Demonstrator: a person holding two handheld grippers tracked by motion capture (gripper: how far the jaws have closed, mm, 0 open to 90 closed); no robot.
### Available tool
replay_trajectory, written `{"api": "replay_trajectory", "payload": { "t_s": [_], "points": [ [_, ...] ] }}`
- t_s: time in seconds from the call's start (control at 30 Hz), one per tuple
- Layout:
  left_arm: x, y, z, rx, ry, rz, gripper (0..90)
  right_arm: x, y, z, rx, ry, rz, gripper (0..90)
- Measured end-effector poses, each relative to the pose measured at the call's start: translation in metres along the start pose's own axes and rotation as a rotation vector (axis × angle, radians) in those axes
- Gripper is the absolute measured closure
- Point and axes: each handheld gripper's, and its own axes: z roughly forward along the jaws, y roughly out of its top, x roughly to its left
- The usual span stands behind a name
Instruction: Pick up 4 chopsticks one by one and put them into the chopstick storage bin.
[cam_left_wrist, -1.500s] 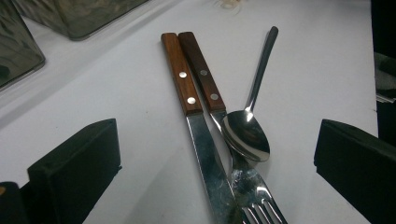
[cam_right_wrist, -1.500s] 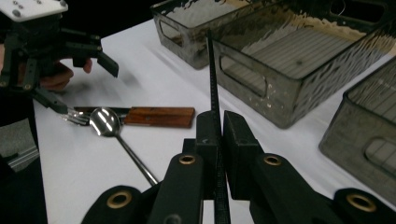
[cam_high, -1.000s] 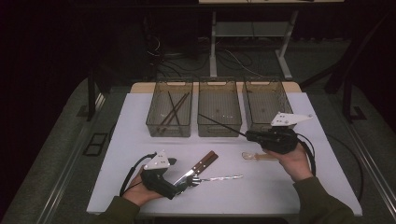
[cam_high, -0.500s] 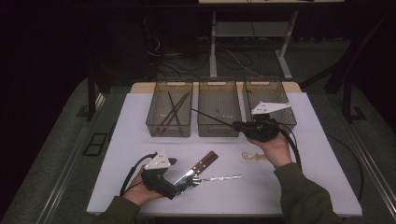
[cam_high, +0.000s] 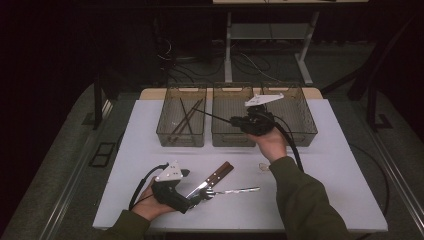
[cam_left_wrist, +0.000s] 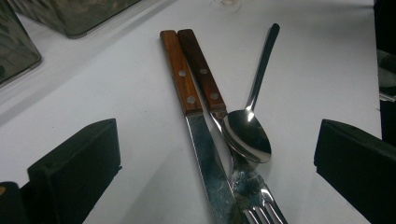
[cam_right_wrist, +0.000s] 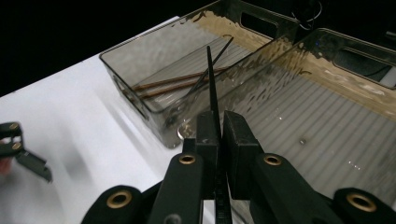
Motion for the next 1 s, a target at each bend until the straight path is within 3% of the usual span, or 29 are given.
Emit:
{"api": "replay_trajectory", "payload": {
  "t_s": [0.5,0.73,0.9,1.0],
  "points": [
    [0.0,0.0,0.0,0.0,-0.003,0.007,0.0,0.01,0.043,0.069,0.068,-0.082,-0.043,85.2],
    [0.0,0.0,-0.001,-0.004,-0.003,0.011,0.0,0.013,0.057,0.101,0.109,-0.107,-0.033,85.2],
    [0.0,0.0,-0.001,-0.007,-0.008,0.01,0.0,0.016,0.066,0.12,0.109,-0.115,-0.014,85.2],
    [-0.001,0.0,-0.001,-0.011,-0.008,0.008,0.0,0.018,0.069,0.13,0.125,-0.13,-0.029,85.2]
  ]
}}
